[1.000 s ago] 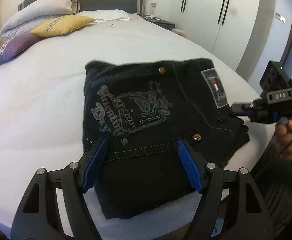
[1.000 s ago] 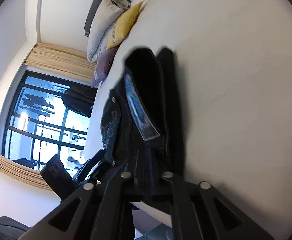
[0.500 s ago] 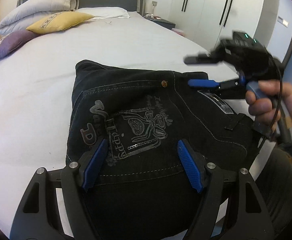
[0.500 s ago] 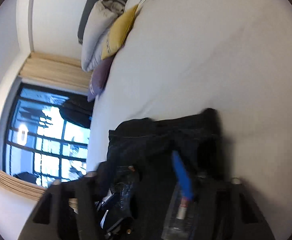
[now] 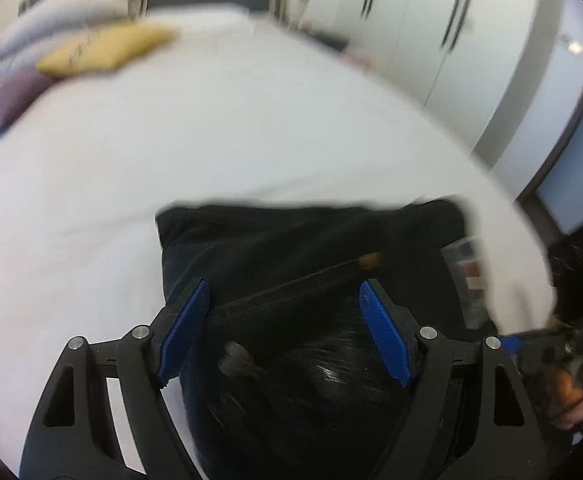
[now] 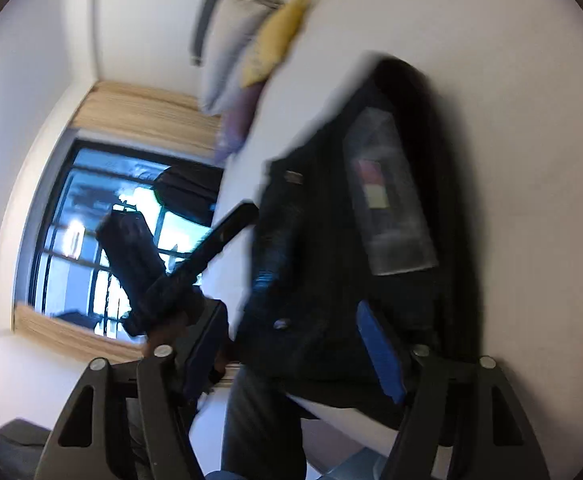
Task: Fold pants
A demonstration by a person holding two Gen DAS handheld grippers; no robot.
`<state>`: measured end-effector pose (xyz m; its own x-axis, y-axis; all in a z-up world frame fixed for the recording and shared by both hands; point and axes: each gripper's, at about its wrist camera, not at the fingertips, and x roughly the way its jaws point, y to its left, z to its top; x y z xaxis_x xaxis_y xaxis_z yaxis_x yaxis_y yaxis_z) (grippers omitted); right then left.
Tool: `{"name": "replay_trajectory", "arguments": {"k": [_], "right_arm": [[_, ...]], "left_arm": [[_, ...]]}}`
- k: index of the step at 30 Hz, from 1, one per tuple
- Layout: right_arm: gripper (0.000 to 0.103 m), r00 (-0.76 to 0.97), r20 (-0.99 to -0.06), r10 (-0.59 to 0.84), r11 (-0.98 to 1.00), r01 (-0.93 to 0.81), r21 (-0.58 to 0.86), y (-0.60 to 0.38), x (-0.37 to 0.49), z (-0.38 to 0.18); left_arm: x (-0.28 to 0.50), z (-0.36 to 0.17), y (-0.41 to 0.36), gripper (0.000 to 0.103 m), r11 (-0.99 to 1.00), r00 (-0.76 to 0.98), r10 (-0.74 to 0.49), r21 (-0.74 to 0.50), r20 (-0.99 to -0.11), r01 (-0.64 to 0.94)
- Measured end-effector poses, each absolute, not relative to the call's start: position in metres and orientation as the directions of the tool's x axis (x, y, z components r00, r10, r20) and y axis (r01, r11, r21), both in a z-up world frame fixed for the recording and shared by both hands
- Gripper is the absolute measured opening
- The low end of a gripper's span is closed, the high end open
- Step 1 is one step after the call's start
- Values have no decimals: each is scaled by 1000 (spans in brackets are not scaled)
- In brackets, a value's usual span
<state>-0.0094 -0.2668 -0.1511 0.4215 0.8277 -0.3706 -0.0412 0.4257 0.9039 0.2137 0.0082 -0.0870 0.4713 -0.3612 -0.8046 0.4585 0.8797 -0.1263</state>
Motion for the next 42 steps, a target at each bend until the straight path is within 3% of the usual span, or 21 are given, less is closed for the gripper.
{"name": "replay_trajectory", "arguments": {"k": [1,2,5,7,9,11,16,22,24,29,42], "right_arm": [[51,430,-362,827,417,-38,908,-273,-11,-156],[48,431,-354,830,407,-32,913,-278,-12,-159],[48,429,-350,833,409,-52,911,-287,-19,-158],[51,436,-378,817,446,-61,893,-289,-19,-149],[70,470,-394,790,474,-58,879,-292,-24,-135],[77,518,-379,767,479,-69,875,-302,-24,-120],[78,526,-481,701,567,-4,823,-313,-6,-115],[83,508,-522,685,592,29,805,-319,13,-128],[90,507,-539,673,607,37,794,-321,16,-130],[90,489,-586,647,665,15,747,-316,26,-128],[90,437,-602,668,682,-35,731,-306,39,-132]], "left_arm": [[221,-97,7,79,884,468,-331,-96,-820,458],[226,-107,7,82,882,459,-324,-89,-827,462],[233,-117,11,92,894,455,-320,-105,-831,436],[231,-116,10,92,900,469,-309,-95,-827,426],[225,-108,10,92,913,492,-265,-51,-830,405],[214,-95,12,92,925,530,-223,-6,-818,381],[191,-77,27,92,948,542,-175,8,-822,318],[164,-66,52,93,970,527,-154,-25,-836,243],[160,-63,59,101,974,534,-135,-13,-835,226],[156,-58,76,102,978,536,-115,-2,-837,207],[166,-84,75,102,972,445,-160,-63,-881,226]]}}
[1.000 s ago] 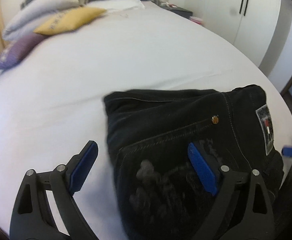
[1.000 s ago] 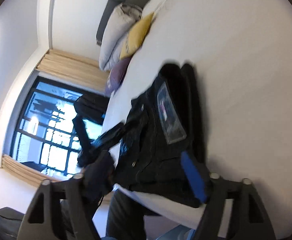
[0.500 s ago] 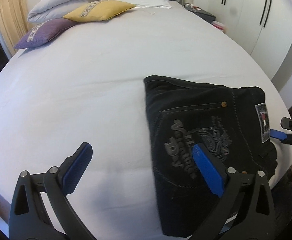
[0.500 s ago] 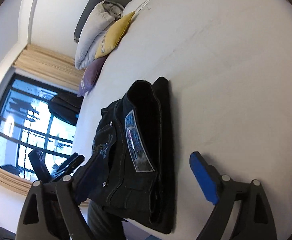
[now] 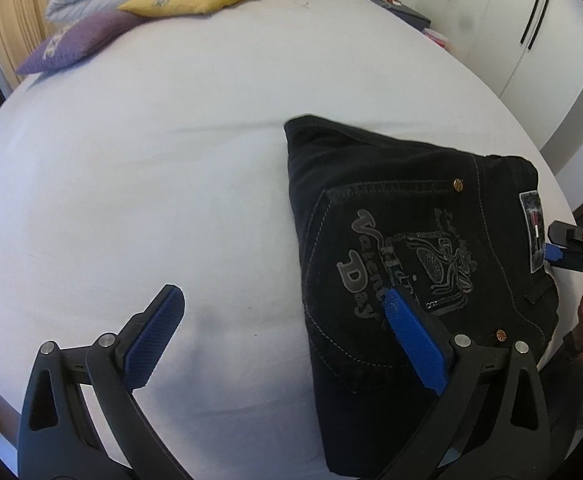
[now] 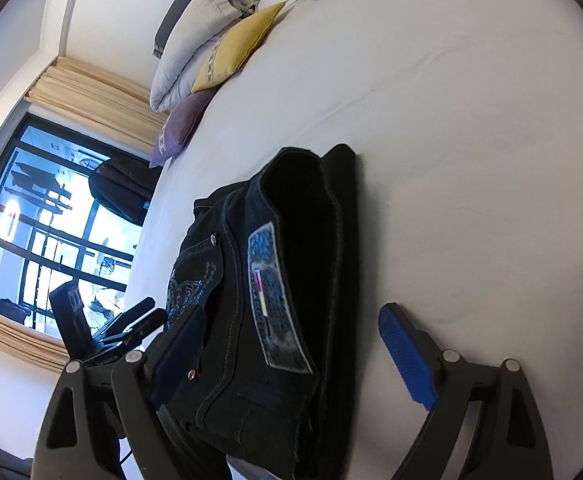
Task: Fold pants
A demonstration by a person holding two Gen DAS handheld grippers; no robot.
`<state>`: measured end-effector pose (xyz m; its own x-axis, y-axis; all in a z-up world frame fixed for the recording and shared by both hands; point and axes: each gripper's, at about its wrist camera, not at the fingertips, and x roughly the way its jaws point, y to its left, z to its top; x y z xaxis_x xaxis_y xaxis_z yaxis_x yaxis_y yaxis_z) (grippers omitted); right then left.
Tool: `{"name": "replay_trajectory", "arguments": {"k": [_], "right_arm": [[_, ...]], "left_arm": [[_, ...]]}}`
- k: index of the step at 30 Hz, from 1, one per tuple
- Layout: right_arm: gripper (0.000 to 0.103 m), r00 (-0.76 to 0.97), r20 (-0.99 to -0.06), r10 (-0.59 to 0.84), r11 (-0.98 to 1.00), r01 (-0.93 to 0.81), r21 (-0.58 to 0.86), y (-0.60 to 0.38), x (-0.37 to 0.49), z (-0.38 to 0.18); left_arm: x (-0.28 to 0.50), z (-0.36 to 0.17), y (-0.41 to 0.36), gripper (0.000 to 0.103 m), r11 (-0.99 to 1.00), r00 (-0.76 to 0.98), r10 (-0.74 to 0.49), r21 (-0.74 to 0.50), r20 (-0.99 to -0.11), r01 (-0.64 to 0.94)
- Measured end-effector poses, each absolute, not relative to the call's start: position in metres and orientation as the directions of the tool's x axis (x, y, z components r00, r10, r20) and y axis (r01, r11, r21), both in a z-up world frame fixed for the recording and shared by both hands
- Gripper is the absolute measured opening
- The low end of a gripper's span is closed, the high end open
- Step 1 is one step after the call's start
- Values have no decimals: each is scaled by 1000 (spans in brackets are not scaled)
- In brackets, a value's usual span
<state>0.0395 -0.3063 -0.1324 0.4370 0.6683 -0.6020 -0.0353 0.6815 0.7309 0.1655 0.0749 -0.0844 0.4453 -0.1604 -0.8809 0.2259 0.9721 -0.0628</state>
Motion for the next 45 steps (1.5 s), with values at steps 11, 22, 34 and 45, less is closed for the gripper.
{"name": "replay_trajectory", "arguments": {"k": [11,22,34,45], "right_arm": [[87,407,-640,652,724,-83,685,-284,46,-133],[39,418,-698,581,786,-67,614,-290,38,-134],[21,540,-704,461,879,-170,445,-267,19,-87],[20,648,-640,412,909,-241,341,-266,30,-31]], "left_arm": [[175,-98,79,89,960,366,-259,-197,-894,199],[174,-96,58,38,939,316,-307,-233,-898,253],[160,-65,68,17,924,376,-366,-286,-851,254],[174,-16,59,17,920,482,-364,-226,-797,321]]}}
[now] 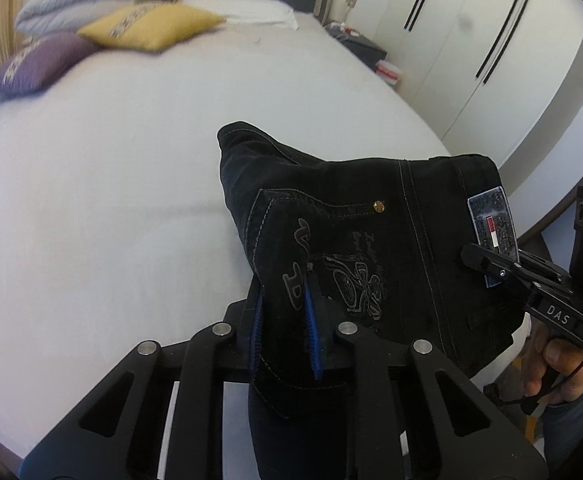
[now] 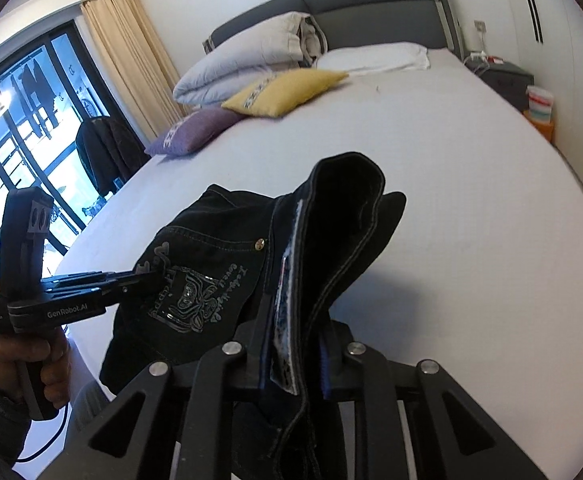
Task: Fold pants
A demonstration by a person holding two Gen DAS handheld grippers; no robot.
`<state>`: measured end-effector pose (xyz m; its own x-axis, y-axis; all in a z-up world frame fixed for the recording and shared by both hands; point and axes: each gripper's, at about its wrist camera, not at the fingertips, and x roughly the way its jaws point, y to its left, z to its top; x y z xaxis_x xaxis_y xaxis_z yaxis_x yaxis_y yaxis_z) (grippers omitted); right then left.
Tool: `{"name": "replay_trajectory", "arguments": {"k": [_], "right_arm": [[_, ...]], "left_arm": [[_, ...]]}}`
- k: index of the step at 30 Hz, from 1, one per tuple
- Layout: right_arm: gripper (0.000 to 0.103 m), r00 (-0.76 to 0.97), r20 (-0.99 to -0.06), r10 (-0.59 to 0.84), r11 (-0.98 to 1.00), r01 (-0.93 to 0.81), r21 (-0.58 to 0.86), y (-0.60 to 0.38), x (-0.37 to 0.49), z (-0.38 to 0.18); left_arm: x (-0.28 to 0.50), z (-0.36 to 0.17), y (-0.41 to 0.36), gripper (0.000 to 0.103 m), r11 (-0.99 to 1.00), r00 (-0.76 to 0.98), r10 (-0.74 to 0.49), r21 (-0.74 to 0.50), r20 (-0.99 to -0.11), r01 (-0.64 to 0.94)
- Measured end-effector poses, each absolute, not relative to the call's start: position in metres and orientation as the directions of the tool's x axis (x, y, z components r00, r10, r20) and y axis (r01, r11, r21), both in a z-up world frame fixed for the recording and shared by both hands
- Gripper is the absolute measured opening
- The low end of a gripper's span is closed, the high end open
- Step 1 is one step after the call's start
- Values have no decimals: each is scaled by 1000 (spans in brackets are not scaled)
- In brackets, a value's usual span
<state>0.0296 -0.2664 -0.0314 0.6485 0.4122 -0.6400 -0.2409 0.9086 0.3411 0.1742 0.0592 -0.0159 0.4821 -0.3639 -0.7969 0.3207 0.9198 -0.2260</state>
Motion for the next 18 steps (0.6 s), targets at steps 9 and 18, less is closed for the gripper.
{"name": "replay_trajectory", "arguments": {"k": [9,18], "right_arm": [[20,648,-644,406,907,-197,373,-291,99,-42],[25,583,-713,390,904,-97,416,-311,135,-106]], "left_arm": [[232,-24,31,17,926,508,-320,-150,-800,347],[283,-97,-2,24,945,475,-246,-100,-845,312]]}}
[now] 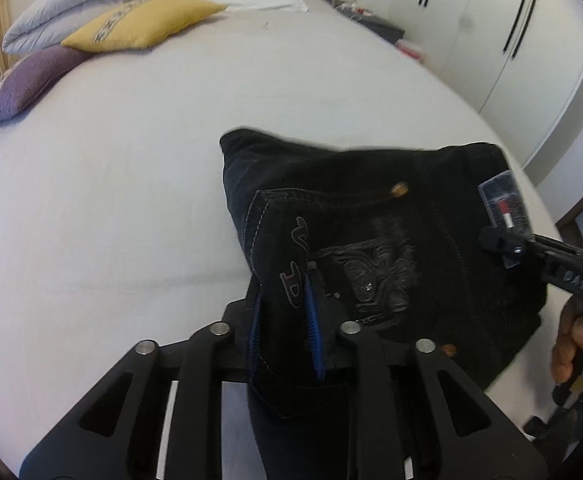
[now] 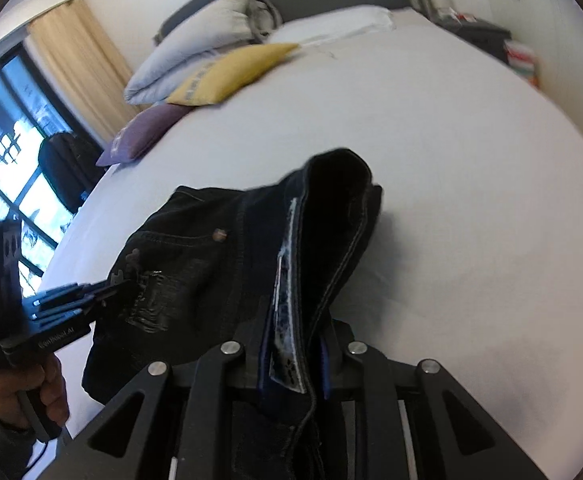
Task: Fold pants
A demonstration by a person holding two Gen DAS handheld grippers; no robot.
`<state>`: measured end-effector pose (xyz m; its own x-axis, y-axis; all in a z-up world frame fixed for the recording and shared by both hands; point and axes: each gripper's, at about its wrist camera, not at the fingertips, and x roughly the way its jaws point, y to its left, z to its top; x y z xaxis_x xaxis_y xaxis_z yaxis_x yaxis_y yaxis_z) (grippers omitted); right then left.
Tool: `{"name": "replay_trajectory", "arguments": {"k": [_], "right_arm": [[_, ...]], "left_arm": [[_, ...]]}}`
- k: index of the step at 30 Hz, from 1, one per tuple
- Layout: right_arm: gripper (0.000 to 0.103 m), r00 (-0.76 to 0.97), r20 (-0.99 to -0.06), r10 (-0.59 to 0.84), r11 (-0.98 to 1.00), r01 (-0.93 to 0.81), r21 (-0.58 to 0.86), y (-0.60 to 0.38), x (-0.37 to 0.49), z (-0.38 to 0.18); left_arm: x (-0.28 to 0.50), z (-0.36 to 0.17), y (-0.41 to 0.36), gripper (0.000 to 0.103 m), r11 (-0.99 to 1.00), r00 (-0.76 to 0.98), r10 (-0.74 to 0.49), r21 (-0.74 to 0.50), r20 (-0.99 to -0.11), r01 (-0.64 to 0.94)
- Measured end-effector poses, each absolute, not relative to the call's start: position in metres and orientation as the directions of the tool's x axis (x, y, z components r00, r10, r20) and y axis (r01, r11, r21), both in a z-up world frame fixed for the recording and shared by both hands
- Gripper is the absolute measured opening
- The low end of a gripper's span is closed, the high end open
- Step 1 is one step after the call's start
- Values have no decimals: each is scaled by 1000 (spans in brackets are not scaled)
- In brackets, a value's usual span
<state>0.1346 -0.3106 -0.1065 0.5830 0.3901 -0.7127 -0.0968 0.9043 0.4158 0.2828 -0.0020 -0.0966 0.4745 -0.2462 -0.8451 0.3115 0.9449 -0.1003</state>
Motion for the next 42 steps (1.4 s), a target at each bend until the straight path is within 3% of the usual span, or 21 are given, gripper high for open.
{"name": "replay_trajectory", "arguments": {"k": [1,3,8,12,13,15,18,23,26,30,35,39,42], "right_arm": [[31,575,-714,399,898,-86,432,-314,135,-113],[57,562,-730,388,902,-68,427,-319,134,-121],[71,592,-728,344,912,-26,410,-333,120,-113],[72,643,-707,295,919,12,394,-344,91,-89],[72,661,-694,285,919,16,393,-346,84,-81],[78,718,-638,277,913,11,408,-350,61,-58],[85,805,-555,211,930,10,368,-347,18,-19],[103,932,-353,79,969,12,248,-325,-51,51],[103,983,-182,3,986,28,166,-310,-95,98],[103,999,0,-44,995,44,88,-294,-143,147],[103,992,115,-59,996,51,69,-288,-186,182],[103,994,97,-55,997,48,67,-286,-193,185],[103,998,44,-38,996,34,79,-285,-189,179]], "left_arm": [[284,-104,-3,27,949,479,-232,-89,-847,303],[286,-110,-3,29,951,483,-221,-77,-847,299],[284,-98,2,31,958,507,-212,-74,-835,278],[256,-70,24,35,964,571,-208,-68,-794,257],[243,-59,30,57,966,601,-213,-73,-770,249],[220,-40,40,84,965,648,-235,-94,-724,246],[169,-6,46,103,962,720,-258,-102,-645,254],[84,63,43,103,978,891,-151,65,-429,197],[34,104,44,103,988,965,-55,127,-258,90],[-16,148,50,103,995,993,-52,79,-110,60],[-39,171,46,103,983,974,-143,89,-175,160],[-68,164,37,103,967,982,-137,198,-131,161],[-53,150,33,103,970,962,-65,210,-264,123]]}}
